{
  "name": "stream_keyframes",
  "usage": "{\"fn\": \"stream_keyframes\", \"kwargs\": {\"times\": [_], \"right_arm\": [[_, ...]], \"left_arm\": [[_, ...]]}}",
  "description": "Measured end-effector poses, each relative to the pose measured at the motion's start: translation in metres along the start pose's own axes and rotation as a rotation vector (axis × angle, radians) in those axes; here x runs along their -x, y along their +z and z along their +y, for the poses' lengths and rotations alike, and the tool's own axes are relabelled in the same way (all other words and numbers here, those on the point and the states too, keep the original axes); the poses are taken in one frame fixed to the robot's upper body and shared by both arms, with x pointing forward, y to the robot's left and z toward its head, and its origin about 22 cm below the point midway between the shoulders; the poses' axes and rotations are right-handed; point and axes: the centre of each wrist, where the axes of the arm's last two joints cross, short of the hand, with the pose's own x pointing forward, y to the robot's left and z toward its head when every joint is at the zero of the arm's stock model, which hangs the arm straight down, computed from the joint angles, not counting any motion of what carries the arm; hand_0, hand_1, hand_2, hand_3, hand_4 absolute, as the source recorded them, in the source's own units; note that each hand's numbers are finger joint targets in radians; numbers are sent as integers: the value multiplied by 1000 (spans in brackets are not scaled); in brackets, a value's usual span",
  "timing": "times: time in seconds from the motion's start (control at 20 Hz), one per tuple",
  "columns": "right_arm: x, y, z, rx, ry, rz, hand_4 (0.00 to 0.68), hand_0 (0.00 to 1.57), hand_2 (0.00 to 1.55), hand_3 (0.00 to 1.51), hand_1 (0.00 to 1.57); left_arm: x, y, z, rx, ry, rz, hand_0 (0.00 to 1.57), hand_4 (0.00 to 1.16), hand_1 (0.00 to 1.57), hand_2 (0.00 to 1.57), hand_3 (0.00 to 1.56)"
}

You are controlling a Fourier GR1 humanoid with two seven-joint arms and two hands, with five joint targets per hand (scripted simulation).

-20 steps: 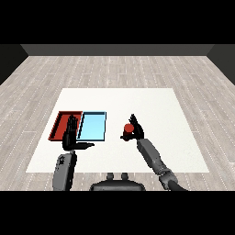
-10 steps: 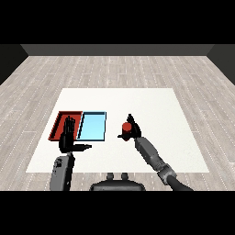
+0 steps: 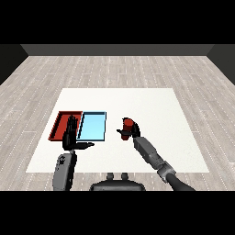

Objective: Pick the red can and put it in the red box

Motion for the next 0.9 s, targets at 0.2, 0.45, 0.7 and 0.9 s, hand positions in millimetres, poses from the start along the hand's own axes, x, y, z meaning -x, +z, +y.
{"fn": "stream_keyframes", "kwargs": {"times": [0.2, 0.45, 0.7, 0.9], "right_arm": [[1, 3, 6, 23, 33, -4, 587, 1460, 1446, 1401, 1460], [-3, 1, 7, 15, 72, -18, 599, 1438, 1434, 1373, 1438], [-17, -3, 8, -10, 103, -78, 625, 1427, 1432, 1368, 1427], [-33, -1, 5, -26, 125, -142, 615, 1419, 1427, 1373, 1419]], "left_arm": [[-7, 4, 4, 2, -1, 1, 0, 0, 0, 0, 0], [-4, -2, 0, 2, 1, 3, 0, 0, 0, 0, 0], [-5, -7, -4, 19, 10, 6, 0, 0, 0, 0, 0], [-5, -3, -8, 48, 13, 11, 0, 0, 0, 0, 0]]}}
